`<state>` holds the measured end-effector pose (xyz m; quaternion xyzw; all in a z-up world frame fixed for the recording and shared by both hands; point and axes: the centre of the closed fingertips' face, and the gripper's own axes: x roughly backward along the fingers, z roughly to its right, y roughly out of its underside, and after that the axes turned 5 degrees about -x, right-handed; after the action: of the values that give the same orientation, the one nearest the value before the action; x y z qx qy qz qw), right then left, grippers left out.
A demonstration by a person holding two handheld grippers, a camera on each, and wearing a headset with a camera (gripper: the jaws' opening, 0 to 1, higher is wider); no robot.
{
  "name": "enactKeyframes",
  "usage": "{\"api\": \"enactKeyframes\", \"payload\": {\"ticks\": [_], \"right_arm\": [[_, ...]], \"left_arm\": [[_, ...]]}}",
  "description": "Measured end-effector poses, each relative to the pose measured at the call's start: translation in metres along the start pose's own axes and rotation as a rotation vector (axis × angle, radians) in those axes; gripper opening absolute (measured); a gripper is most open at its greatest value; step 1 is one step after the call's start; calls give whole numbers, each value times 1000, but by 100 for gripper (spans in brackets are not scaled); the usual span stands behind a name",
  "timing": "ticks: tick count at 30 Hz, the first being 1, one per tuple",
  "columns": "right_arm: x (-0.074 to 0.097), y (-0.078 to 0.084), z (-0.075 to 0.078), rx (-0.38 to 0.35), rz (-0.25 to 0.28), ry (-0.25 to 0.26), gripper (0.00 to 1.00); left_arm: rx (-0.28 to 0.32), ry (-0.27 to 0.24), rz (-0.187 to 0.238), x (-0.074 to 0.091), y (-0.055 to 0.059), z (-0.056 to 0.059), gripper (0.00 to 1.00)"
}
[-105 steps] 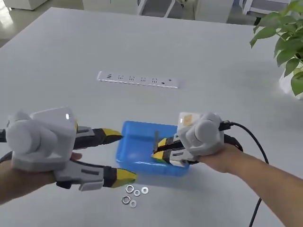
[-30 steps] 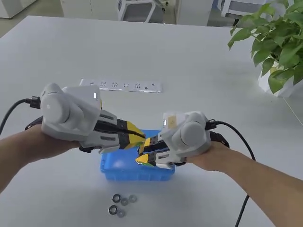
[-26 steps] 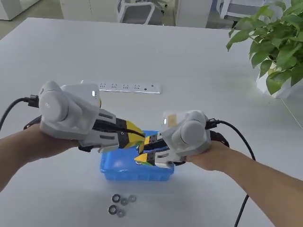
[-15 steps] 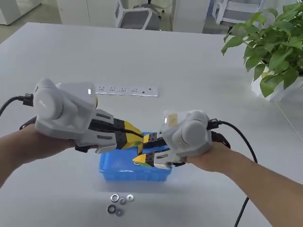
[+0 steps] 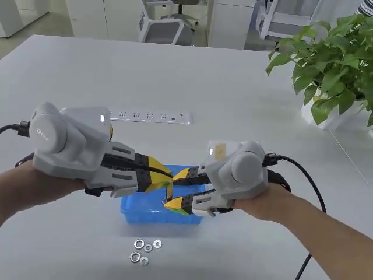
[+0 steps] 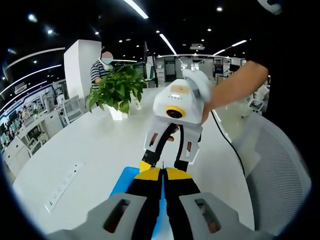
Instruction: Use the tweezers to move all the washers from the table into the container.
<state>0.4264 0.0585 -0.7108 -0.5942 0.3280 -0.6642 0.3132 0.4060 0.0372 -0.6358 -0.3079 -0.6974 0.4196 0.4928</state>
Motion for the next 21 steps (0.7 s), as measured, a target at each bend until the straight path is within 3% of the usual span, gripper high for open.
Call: {"api": "enactKeyframes", "payload": {"ticks": [12,21], "right_arm": [[18,3,-8,-43,8,22,37],[30,14,-13,-81,-5,48,45]], "left_arm": [[24,8,3,6,9,15,4],[39,28,-3,10,18,28,4]]}}
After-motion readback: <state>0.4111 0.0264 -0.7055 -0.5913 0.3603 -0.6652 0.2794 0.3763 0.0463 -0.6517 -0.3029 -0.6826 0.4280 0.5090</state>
